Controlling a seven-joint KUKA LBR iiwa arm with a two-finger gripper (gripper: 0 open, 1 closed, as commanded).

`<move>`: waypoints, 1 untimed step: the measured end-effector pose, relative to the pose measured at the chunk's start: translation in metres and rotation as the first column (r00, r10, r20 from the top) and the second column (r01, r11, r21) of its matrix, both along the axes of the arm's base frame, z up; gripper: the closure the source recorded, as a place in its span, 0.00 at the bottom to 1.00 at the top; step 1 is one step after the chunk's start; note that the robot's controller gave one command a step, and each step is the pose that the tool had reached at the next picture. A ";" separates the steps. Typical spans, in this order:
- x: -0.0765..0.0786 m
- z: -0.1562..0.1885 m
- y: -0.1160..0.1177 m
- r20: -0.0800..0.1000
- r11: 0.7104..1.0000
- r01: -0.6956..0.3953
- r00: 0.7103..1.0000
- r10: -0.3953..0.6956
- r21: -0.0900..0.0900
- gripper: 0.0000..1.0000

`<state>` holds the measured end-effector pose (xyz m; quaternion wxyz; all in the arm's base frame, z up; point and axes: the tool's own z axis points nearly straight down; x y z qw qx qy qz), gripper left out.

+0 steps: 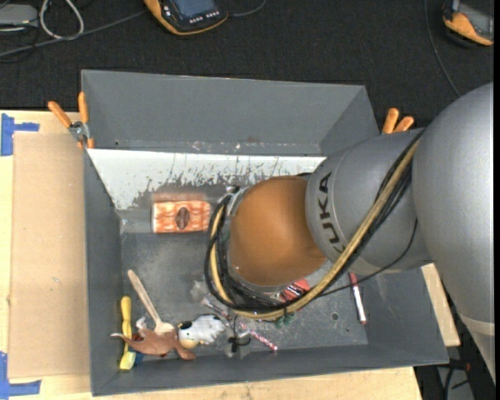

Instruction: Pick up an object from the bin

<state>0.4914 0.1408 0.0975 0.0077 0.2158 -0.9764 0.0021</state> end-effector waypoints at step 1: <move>-0.008 -0.020 0.010 0.027 0.966 -0.259 0.966 0.259 0.012 0.00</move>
Offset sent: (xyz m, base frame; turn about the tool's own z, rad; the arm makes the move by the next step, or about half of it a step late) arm -0.0103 0.0361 -0.0275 0.2300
